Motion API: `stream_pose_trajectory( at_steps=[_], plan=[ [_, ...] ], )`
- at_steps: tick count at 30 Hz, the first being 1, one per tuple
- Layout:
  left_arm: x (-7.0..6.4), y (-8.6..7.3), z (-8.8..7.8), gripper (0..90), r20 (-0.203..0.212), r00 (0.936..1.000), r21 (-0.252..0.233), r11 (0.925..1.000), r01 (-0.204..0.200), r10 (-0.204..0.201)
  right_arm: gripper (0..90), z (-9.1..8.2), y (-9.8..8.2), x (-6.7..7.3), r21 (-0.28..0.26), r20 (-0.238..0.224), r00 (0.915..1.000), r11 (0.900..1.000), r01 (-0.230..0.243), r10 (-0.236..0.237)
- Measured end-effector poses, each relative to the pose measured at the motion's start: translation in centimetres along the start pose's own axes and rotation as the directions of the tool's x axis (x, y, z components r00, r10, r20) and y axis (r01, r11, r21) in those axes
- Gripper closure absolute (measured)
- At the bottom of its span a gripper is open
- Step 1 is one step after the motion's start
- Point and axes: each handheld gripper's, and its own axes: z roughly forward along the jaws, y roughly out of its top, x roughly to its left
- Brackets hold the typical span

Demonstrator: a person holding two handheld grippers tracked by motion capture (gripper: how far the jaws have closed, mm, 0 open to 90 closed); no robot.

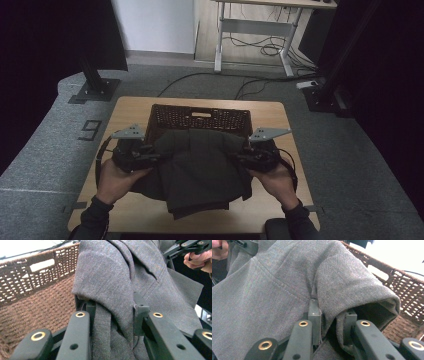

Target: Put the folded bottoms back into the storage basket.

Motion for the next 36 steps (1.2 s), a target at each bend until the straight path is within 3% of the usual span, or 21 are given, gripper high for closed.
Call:
stream_pose_trajectory(
  at_steps=[17, 36],
  plan=[
    [2.4, 3.9, -0.2, 67.4, 0.032, 0.9995, -0.047, 0.9989, -0.001, 0.002, 75.9, -0.2, 3.5, -1.9, -0.045, 0.048, 0.9987, 0.999, 0.021, -0.019],
    [5.2, 6.7, 0.7, 67.4, 0.011, 0.9993, -0.078, 0.9964, -0.034, 0.035, 76.3, 1.1, 6.2, -4.3, -0.07, 0.117, 0.9923, 0.996, 0.05, -0.042]
  ],
)
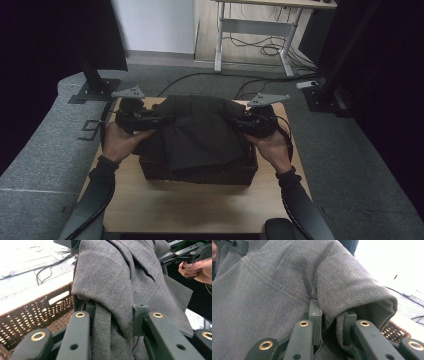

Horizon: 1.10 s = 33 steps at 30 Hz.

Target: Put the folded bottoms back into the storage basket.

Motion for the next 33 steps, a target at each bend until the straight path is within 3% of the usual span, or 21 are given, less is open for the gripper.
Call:
stream_pose_trajectory(
  at_steps=[18, 33],
  plan=[
    [3.2, 0.6, 2.7, 67.4, -0.05, 0.9984, 0.0, 0.9997, -0.026, 0.026, 76.3, 3.0, 0.3, -2.2, 0.0, 0.063, 0.998, 1.0, 0.005, -0.005],
    [5.9, -0.9, 5.7, 67.4, -0.06, 0.9982, 0.028, 0.9996, -0.001, 0.003, 76.4, 5.8, -1.3, -3.6, 0.046, 0.095, 0.9954, 0.999, -0.019, 0.014]
  ],
)
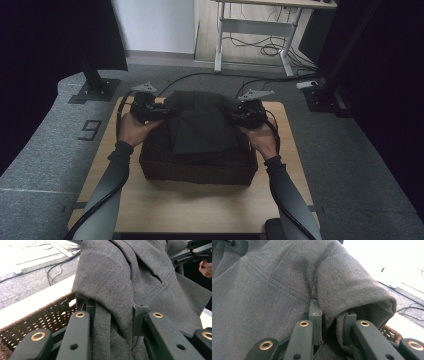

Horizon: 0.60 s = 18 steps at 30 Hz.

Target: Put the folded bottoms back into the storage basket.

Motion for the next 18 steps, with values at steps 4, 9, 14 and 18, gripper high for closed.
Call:
stream_pose_trajectory(
  at_steps=[4, 9, 14, 18],
  plan=[
    [0.6, -0.4, 1.0, 67.3, -0.009, 0.9999, 0.016, 0.9999, 0.006, -0.006, 76.4, 1.1, -0.5, -0.4, 0.016, 0.008, 0.9999, 1.0, -0.007, 0.007],
    [1.4, -1.1, 2.4, 67.3, -0.023, 0.9996, 0.039, 0.9991, 0.014, -0.013, 76.4, 2.2, -1.1, -0.8, 0.034, 0.016, 0.9998, 0.999, -0.009, 0.008],
    [2.1, -1.7, 4.4, 67.3, -0.033, 0.9993, 0.073, 0.9972, 0.019, -0.017, 76.5, 3.3, -2.4, -1.3, 0.06, 0.025, 0.9993, 0.998, -0.031, 0.029],
    [2.2, -2.0, 5.8, 67.3, -0.037, 0.9992, 0.098, 0.995, 0.017, -0.013, 76.5, 3.6, -3.4, -1.7, 0.079, 0.034, 0.9987, 0.996, -0.041, 0.039]
  ],
)
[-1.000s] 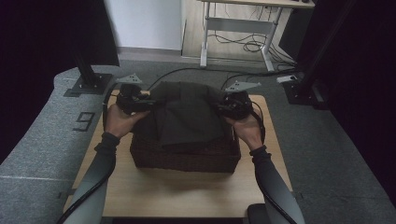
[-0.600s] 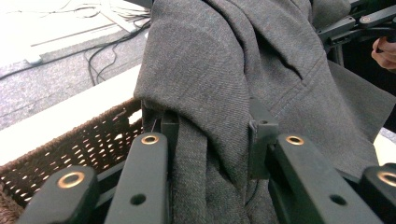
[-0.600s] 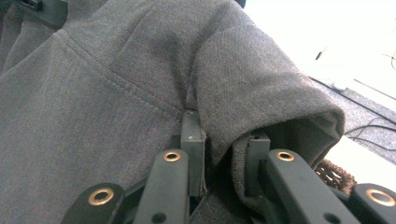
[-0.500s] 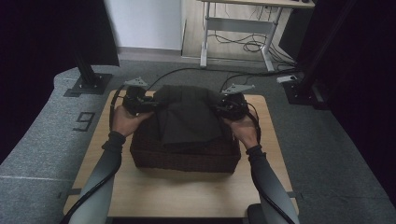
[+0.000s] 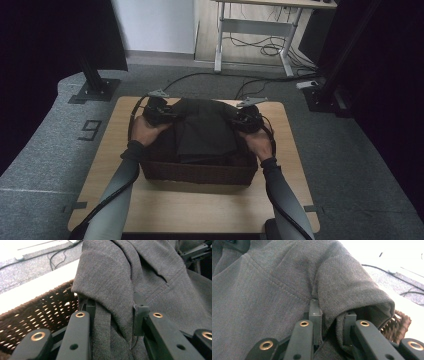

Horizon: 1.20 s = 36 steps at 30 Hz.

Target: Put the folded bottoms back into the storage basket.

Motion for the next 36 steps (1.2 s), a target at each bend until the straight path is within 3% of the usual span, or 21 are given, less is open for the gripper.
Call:
stream_pose_trajectory(
  at_steps=[4, 8, 13, 20, 24, 29, 33, 36],
  plan=[
    [0.1, -0.3, 1.3, 67.4, -0.015, 0.9999, 0.038, 0.9993, -0.005, 0.006, 76.6, 0.4, -0.8, -0.1, 0.021, 0.009, 0.9999, 1.0, -0.014, 0.014],
    [0.4, -0.6, 1.4, 67.4, -0.027, 0.9996, 0.051, 0.9987, 0.005, -0.003, 76.7, 0.8, -1.1, 0.2, 0.028, 0.003, 0.9998, 0.999, -0.021, 0.021],
    [0.6, -1.5, 0.0, 67.6, -0.044, 0.9989, 0.067, 0.9976, 0.021, -0.018, 76.8, 1.7, -1.1, 1.3, 0.031, -0.025, 0.9994, 0.999, -0.024, 0.025],
    [-0.2, -3.2, -3.1, 67.8, -0.066, 0.9976, 0.077, 0.9967, 0.025, -0.02, 76.9, 1.9, -0.4, 4.2, 0.032, -0.071, 0.9974, 0.999, -0.01, 0.012],
    [-0.5, -3.3, -3.4, 67.8, -0.068, 0.9975, 0.091, 0.9956, 0.024, -0.018, 77.0, 1.5, -0.4, 5.0, 0.041, -0.076, 0.9971, 0.999, -0.008, 0.011],
    [-1.1, -2.6, -2.3, 67.8, -0.052, 0.9986, 0.114, 0.9934, 0.011, -0.005, 77.0, 0.6, -0.9, 4.5, 0.053, -0.074, 0.9969, 0.998, -0.022, 0.026],
    [-2.0, -1.9, -0.3, 67.7, -0.028, 0.9996, 0.133, 0.9911, 0.004, -0.001, 77.0, -0.7, -1.6, 3.0, 0.072, -0.049, 0.9973, 0.996, -0.051, 0.055],
    [-1.9, -1.7, 0.8, 67.6, -0.038, 0.9993, 0.166, 0.9861, 0.011, -0.005, 77.0, -0.3, -2.1, 2.1, 0.087, -0.036, 0.9967, 0.994, -0.07, 0.073]
  ],
)
